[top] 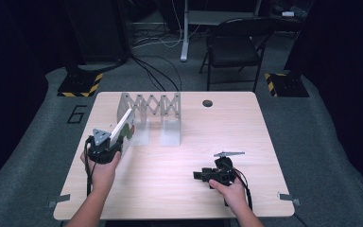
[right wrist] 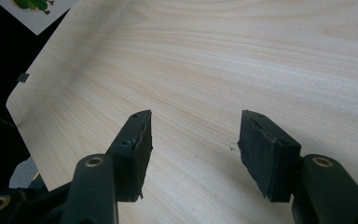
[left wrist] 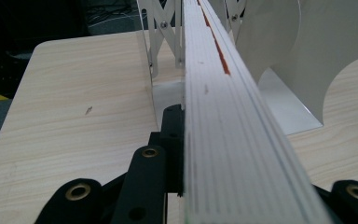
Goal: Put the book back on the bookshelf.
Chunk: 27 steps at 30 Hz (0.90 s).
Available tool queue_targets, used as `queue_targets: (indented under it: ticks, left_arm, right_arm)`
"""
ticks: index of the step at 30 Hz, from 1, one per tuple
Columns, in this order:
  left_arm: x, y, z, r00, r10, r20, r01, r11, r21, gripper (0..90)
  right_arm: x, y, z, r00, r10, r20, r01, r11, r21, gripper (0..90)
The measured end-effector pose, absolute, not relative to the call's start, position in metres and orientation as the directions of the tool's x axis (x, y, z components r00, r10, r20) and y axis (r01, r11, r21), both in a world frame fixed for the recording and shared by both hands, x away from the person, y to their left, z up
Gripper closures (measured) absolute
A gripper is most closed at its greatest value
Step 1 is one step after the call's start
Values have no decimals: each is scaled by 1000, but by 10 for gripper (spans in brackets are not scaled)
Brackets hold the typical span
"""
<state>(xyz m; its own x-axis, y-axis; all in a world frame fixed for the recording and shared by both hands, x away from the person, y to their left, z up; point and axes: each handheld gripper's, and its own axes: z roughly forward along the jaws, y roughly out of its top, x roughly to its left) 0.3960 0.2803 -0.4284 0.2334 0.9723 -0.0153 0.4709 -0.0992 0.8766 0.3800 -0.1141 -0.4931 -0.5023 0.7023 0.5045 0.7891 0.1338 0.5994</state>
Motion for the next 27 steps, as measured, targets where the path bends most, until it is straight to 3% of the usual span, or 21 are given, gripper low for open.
queue_targets:
  ticks: [27]
  left_arm:
    - [420, 282, -438, 223, 975, -22, 486, -91, 869, 758]
  right_arm:
    - [354, -144, -495, -431, 739, 518, 804, 53, 593, 436]
